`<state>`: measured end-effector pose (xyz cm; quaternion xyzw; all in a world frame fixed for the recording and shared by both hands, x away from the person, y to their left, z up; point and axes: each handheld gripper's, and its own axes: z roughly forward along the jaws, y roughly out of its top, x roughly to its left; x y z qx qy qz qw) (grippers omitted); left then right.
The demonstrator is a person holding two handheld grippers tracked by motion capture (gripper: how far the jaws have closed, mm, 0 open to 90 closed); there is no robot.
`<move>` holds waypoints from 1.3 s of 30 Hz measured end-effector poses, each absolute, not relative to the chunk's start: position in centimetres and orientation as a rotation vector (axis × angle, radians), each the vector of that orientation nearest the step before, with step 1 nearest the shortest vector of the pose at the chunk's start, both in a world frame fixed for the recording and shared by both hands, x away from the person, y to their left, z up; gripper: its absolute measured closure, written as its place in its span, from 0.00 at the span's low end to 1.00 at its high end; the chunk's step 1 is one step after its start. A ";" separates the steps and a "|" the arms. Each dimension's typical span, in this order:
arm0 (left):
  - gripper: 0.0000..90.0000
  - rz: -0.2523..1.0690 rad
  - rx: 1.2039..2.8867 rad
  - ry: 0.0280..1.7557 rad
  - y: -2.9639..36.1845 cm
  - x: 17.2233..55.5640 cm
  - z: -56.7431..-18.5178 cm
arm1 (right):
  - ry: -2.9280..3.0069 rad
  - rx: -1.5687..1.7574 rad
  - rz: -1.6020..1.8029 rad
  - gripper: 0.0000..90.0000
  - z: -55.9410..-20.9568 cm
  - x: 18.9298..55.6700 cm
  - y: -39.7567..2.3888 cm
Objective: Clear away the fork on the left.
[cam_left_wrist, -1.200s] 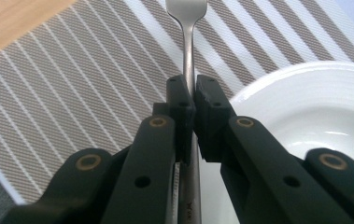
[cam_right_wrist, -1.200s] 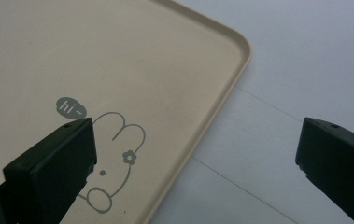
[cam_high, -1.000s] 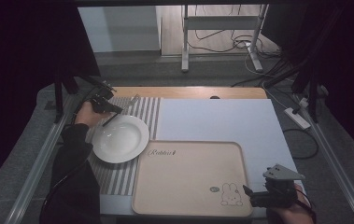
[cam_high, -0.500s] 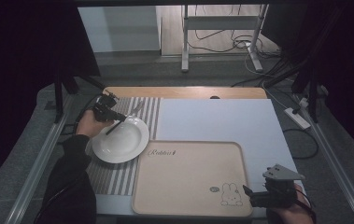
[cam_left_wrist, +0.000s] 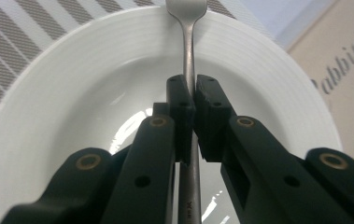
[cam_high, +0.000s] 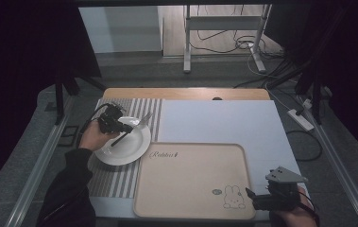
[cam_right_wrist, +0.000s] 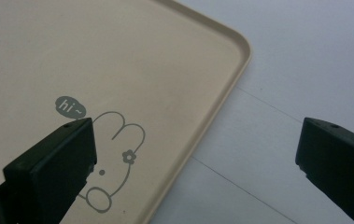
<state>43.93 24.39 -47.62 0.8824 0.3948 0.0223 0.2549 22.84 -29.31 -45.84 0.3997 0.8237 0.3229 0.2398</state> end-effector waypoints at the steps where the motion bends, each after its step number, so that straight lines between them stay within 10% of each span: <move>1: 0.94 0.061 2.396 1.072 24.4 43.9 -47.6 | 2.255 1.094 0.884 0.00 -45.8 22.8 -29.3; 39: 0.94 -0.019 2.401 1.019 16.6 34.2 -48.0 | 2.256 1.077 0.904 0.00 -45.8 22.7 -29.4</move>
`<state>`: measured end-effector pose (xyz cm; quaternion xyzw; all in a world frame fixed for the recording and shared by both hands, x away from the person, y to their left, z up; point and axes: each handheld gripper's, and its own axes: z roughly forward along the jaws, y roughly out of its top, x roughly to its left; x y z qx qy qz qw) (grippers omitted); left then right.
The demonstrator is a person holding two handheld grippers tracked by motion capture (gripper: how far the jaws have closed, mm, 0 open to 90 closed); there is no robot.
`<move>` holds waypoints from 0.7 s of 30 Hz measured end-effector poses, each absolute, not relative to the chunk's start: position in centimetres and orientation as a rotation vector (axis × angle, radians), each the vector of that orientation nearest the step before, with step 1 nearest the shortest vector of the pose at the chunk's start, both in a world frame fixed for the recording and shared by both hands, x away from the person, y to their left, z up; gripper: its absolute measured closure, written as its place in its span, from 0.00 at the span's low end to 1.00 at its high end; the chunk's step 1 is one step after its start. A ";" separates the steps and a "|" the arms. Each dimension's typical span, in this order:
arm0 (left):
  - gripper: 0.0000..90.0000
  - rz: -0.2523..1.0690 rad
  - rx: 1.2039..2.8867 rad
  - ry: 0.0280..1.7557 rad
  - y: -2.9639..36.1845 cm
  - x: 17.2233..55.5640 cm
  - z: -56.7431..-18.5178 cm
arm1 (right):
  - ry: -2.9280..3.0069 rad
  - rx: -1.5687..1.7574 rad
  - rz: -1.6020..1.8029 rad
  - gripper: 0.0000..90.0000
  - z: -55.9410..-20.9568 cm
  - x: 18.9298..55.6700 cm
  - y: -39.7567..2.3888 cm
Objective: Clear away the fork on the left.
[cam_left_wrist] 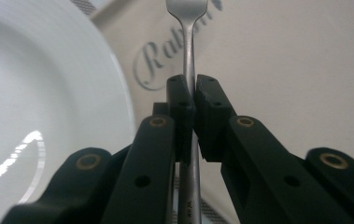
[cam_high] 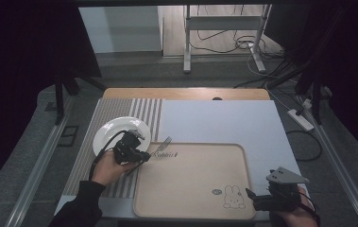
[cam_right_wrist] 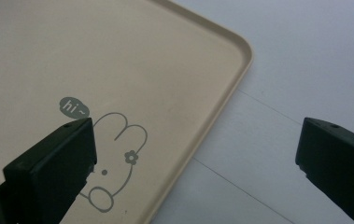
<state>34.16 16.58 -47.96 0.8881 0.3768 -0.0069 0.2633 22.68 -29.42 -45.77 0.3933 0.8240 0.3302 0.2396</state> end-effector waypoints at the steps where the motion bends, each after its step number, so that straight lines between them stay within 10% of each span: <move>1: 0.94 -0.021 2.402 1.019 16.4 34.0 -48.0 | 2.255 1.076 0.903 0.00 -45.8 22.7 -29.4; 21: 0.94 -0.048 2.471 0.975 11.6 30.1 -49.7 | 2.258 1.061 0.905 0.00 -45.8 22.6 -29.4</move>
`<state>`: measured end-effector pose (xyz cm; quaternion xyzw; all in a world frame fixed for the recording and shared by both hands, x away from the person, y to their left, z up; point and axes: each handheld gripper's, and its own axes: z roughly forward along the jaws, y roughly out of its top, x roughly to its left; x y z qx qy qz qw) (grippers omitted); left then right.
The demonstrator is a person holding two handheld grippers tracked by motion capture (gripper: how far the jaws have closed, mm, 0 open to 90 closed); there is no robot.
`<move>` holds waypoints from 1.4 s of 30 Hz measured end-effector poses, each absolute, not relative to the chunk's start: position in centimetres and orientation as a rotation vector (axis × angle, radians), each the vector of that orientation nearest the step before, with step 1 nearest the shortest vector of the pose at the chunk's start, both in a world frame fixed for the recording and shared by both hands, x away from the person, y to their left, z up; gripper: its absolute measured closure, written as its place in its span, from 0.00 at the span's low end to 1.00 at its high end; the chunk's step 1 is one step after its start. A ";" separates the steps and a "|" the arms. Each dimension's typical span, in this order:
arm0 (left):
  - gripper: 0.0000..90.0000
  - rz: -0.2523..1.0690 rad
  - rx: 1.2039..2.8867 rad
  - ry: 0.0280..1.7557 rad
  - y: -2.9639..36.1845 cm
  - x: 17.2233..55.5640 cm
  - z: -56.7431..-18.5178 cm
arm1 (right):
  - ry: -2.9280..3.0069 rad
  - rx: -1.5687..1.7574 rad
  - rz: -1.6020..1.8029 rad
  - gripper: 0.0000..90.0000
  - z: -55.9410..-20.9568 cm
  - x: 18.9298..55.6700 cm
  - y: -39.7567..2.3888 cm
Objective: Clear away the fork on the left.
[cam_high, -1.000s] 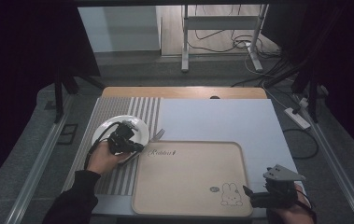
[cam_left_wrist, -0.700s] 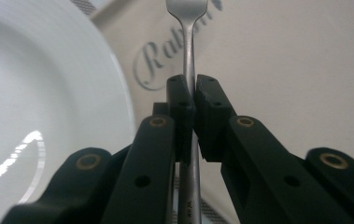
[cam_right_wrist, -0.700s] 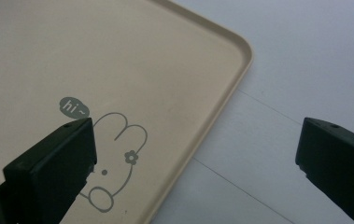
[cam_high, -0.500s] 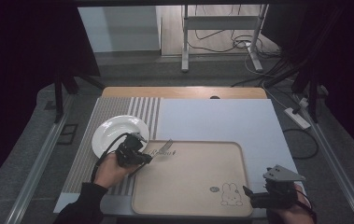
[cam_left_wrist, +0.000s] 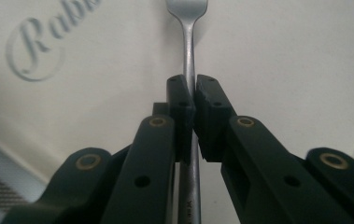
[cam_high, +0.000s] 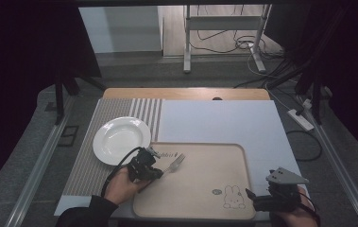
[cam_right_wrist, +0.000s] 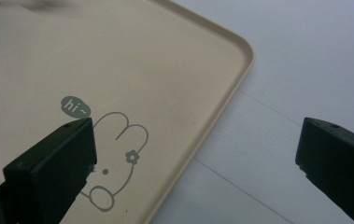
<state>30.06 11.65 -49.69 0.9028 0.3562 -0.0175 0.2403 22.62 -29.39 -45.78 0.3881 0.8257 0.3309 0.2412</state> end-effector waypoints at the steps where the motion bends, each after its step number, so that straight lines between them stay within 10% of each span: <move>1: 0.94 -0.051 2.479 0.977 11.5 29.9 -49.8 | 2.258 1.061 0.904 0.00 -45.8 22.6 -29.4; 42: 0.99 0.003 2.509 0.969 11.3 31.9 -50.8 | 2.260 1.066 0.899 0.00 -45.8 22.7 -29.4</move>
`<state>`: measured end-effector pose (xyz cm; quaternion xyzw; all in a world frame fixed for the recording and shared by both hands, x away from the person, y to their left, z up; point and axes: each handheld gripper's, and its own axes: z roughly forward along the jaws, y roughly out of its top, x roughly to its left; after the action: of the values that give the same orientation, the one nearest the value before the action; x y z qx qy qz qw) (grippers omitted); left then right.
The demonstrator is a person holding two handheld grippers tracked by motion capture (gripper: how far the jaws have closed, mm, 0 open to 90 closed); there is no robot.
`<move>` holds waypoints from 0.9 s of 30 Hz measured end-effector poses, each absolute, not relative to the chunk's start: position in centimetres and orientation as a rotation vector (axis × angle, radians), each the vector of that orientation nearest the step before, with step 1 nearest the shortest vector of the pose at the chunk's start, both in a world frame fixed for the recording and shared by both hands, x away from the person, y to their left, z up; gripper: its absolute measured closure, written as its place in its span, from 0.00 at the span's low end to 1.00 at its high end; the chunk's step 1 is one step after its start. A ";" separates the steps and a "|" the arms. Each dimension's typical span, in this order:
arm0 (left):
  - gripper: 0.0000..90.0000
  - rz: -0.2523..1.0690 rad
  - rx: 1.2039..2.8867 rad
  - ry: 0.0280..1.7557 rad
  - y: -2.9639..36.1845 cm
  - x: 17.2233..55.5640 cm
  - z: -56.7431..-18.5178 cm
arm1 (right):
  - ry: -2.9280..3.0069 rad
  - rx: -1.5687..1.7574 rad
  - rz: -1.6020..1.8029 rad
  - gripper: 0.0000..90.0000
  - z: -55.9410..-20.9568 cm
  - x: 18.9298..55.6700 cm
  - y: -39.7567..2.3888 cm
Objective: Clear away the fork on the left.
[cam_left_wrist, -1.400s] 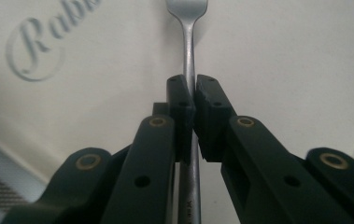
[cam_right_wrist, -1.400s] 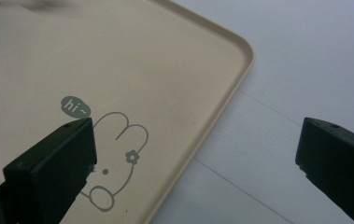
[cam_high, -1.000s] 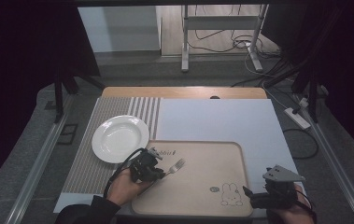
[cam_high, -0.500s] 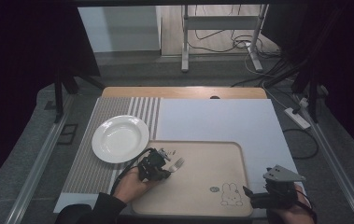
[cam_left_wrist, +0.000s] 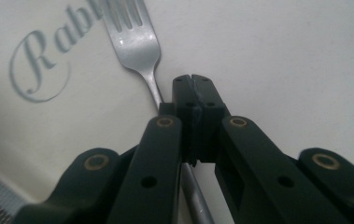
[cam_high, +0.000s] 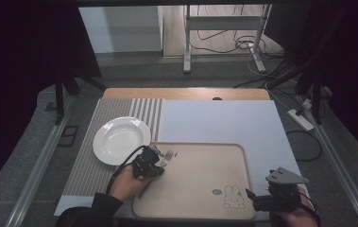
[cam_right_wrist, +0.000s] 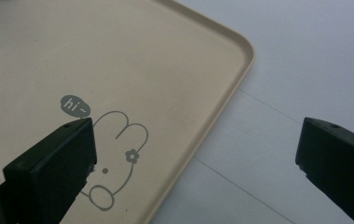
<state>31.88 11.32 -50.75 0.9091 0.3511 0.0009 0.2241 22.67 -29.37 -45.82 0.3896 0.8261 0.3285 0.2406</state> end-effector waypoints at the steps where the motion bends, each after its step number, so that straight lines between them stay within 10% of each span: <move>1: 0.99 -0.001 2.506 0.976 11.5 31.9 -50.8 | 2.260 1.066 0.898 0.00 -45.8 22.7 -29.4; 27: 0.95 -0.015 2.471 1.044 14.5 32.8 -50.9 | 2.261 1.064 0.896 0.00 -45.8 22.7 -29.3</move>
<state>32.85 14.52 -50.90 0.8970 0.3789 -0.0056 0.2277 22.66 -29.33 -45.82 0.3891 0.8266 0.3276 0.2410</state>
